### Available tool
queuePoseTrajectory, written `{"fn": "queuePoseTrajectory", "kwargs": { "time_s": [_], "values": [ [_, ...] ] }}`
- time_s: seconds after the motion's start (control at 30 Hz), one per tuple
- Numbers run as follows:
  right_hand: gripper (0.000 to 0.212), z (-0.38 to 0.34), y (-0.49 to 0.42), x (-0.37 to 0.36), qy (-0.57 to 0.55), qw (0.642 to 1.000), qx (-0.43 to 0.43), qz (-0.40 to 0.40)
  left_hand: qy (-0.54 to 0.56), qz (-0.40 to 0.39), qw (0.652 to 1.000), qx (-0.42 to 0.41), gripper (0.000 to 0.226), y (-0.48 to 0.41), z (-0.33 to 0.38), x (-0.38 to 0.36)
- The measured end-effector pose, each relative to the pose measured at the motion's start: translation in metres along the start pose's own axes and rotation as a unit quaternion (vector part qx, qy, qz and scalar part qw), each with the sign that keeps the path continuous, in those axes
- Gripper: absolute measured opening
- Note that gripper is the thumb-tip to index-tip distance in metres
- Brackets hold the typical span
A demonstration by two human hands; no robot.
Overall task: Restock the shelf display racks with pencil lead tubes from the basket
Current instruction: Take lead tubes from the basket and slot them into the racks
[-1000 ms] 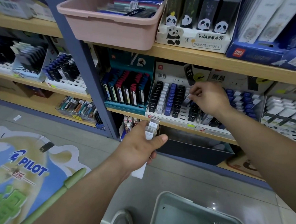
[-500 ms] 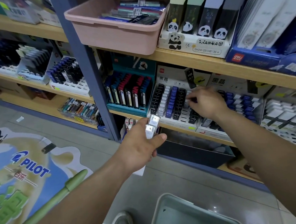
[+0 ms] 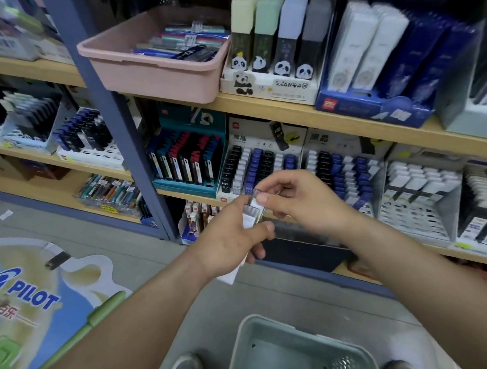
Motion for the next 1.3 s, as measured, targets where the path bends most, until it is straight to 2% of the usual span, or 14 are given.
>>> {"fn": "queuePoseTrajectory", "kwargs": {
  "time_s": [0.13,0.33,0.43,0.6,0.67,0.83,1.07,1.13,1.23,1.3],
  "values": [
    [0.008,0.006,0.021,0.029,-0.024,0.999,-0.025,0.011,0.03,-0.029,0.999,-0.011,0.027,-0.001,0.011,-0.023],
    [0.009,0.022,0.057,0.079,-0.111,0.99,-0.062,0.063,0.067,-0.005,0.997,-0.021,0.032,-0.008,0.022,-0.039],
    [0.011,0.03,0.074,0.092,-0.095,0.992,-0.053,0.07,0.065,0.009,0.997,-0.04,0.027,-0.012,0.03,-0.048],
    [0.006,0.053,0.091,0.109,-0.059,0.993,-0.074,0.074,0.043,0.012,0.998,-0.044,0.031,-0.02,0.032,-0.077],
    [0.017,0.065,0.097,0.114,-0.042,0.993,-0.081,0.074,0.047,0.018,0.998,-0.044,0.031,-0.024,0.033,-0.09],
    [0.024,0.093,0.107,0.129,-0.047,0.993,-0.101,0.045,0.035,0.023,0.998,-0.038,0.031,-0.037,0.031,-0.125],
    [0.067,0.118,0.122,0.142,0.002,0.995,-0.096,-0.04,0.051,-0.009,0.998,-0.018,0.033,-0.06,0.025,-0.176],
    [0.072,0.126,0.126,0.151,0.008,0.993,-0.106,-0.045,0.07,0.0,0.998,-0.003,0.033,-0.065,0.021,-0.184],
    [0.066,0.142,0.131,0.184,-0.041,0.99,-0.133,0.009,0.086,0.004,0.996,0.03,0.025,-0.072,0.01,-0.192],
    [0.054,0.153,0.13,0.214,-0.061,0.985,-0.144,0.071,0.102,-0.006,0.993,0.058,0.02,-0.075,0.0,-0.199]
  ]
}}
Point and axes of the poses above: each hand's wrist, its own y-axis away from the middle knuckle, its own x-axis out of the back of the hand, z = x × y, the point moved 9 cm from there along -y, towards the middle knuckle, and after that the axes turned 13 degrees about -x, right-handed, at the moved point
